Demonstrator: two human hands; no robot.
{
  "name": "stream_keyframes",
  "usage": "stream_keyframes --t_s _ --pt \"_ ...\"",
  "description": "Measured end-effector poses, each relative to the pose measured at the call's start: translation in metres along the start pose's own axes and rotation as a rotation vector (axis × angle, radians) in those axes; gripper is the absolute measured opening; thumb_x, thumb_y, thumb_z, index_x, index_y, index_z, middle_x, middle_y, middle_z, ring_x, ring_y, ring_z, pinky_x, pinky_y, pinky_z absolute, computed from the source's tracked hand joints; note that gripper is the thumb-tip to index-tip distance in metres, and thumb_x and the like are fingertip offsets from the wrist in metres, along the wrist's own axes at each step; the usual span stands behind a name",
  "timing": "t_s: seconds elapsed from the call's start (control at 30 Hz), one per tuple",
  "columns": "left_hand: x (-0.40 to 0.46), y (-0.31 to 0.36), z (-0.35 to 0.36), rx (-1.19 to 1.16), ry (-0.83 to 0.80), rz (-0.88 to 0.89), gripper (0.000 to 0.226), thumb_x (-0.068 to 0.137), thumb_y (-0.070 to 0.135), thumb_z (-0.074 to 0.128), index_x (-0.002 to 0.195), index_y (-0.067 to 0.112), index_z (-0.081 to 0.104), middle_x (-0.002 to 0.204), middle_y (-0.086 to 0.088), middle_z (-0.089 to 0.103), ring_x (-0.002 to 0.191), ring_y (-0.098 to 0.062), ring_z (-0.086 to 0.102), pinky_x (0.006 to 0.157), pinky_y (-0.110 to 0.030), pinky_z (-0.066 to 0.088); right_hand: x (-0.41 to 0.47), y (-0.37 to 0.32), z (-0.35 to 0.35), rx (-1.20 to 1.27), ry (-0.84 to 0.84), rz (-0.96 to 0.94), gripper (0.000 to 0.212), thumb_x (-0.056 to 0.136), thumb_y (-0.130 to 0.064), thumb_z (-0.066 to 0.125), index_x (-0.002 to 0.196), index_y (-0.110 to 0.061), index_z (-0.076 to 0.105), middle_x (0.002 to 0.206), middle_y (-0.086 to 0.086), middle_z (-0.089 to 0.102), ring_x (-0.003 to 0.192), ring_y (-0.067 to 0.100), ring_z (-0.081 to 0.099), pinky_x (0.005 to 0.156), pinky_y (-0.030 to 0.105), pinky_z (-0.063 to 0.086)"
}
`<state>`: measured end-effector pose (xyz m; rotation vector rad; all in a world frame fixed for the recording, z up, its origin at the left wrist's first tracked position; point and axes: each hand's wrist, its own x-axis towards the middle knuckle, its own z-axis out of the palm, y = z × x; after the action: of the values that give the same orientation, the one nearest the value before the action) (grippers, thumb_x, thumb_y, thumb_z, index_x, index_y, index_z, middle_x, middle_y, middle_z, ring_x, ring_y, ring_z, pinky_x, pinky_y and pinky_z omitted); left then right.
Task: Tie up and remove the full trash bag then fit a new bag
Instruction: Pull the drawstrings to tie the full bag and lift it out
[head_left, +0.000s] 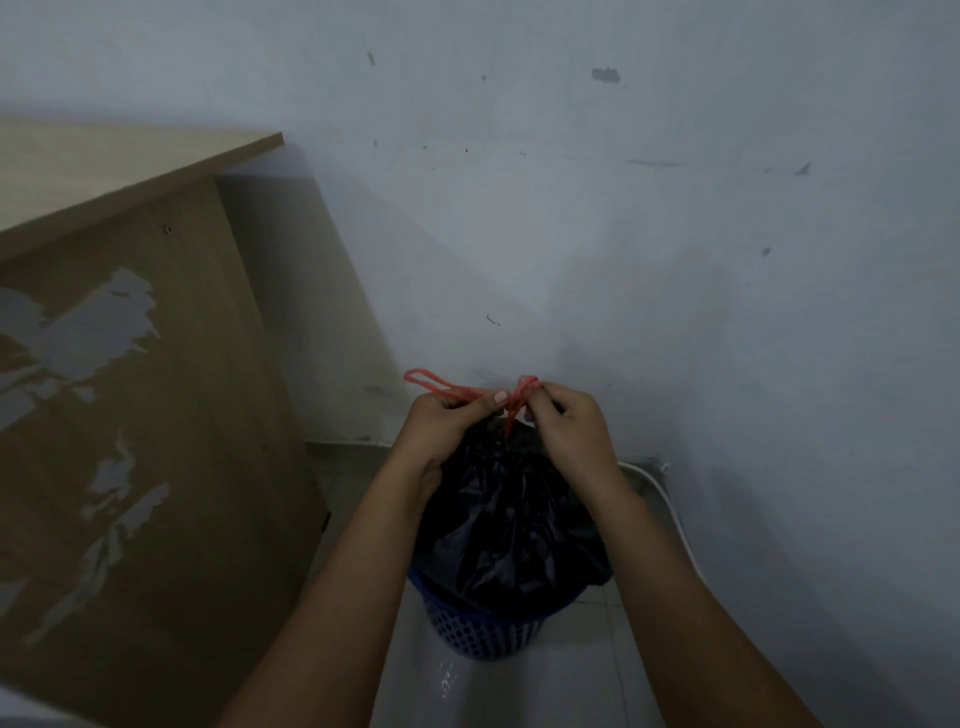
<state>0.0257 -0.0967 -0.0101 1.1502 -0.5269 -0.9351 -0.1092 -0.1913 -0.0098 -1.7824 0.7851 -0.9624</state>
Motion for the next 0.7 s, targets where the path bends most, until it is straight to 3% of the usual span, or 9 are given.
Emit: stream_keyframes --t_s 0.13,0.2,0.37,0.5,0.6,0.7 --pt "0.001 0.005 -0.011 -0.039 0.240 -0.039 0.019 0.086 0.020 0.086 0.096 0.004 0.081 0.091 -0.010 0.080 0.082 -0.020 0.072 0.069 -0.029 0.061 0.010 0.001 -0.010 0.269 0.302 0.311 0.041 0.100 -0.034 0.061 0.069 -0.018 0.083 0.076 0.002 0.081 0.075 0.021 0.079 0.064 0.028 0.058" --pt "0.004 0.011 -0.033 0.006 0.365 -0.038 0.020 0.084 0.028 0.087 0.095 0.012 0.081 0.091 -0.001 0.080 0.089 -0.015 0.068 0.070 -0.029 0.056 0.016 0.004 -0.026 0.397 0.385 0.458 0.040 0.095 -0.034 0.061 0.068 -0.014 0.082 0.075 0.003 0.080 0.069 0.022 0.077 0.057 0.027 0.055" --pt "0.008 0.014 -0.069 0.110 0.473 -0.047 0.024 0.082 0.038 0.088 0.093 0.020 0.079 0.095 0.007 0.079 0.091 -0.011 0.061 0.073 -0.030 0.047 0.019 0.021 -0.042 0.268 0.300 0.547 0.043 0.100 -0.028 0.057 0.065 -0.011 0.076 0.058 0.000 0.069 0.054 0.018 0.056 0.054 0.028 0.040" --pt "0.004 0.007 -0.058 0.144 0.485 -0.027 0.019 0.086 0.038 0.084 0.090 0.021 0.078 0.089 0.007 0.078 0.081 -0.013 0.059 0.061 -0.025 0.048 0.015 0.025 -0.039 0.239 0.350 0.563 0.037 0.098 -0.024 0.062 0.064 -0.011 0.069 0.054 0.001 0.060 0.046 0.015 0.051 0.044 0.025 0.034" --pt "0.003 0.009 -0.054 0.297 0.435 -0.046 0.037 0.085 0.051 0.081 0.088 0.015 0.076 0.090 0.003 0.078 0.073 -0.012 0.061 0.048 -0.018 0.048 0.013 0.022 -0.035 0.252 0.258 0.568 0.042 0.100 -0.038 0.070 0.065 -0.014 0.068 0.053 0.000 0.059 0.049 0.016 0.054 0.043 0.022 0.035" --pt "0.003 0.014 -0.057 0.516 0.368 -0.157 0.062 0.076 0.071 0.078 0.089 0.011 0.072 0.097 -0.005 0.077 0.083 -0.022 0.071 0.061 -0.027 0.049 0.006 0.018 -0.032 0.208 0.221 0.525 0.053 0.092 -0.052 0.078 0.057 -0.015 0.064 0.051 0.002 0.055 0.046 0.017 0.049 0.046 0.022 0.037"
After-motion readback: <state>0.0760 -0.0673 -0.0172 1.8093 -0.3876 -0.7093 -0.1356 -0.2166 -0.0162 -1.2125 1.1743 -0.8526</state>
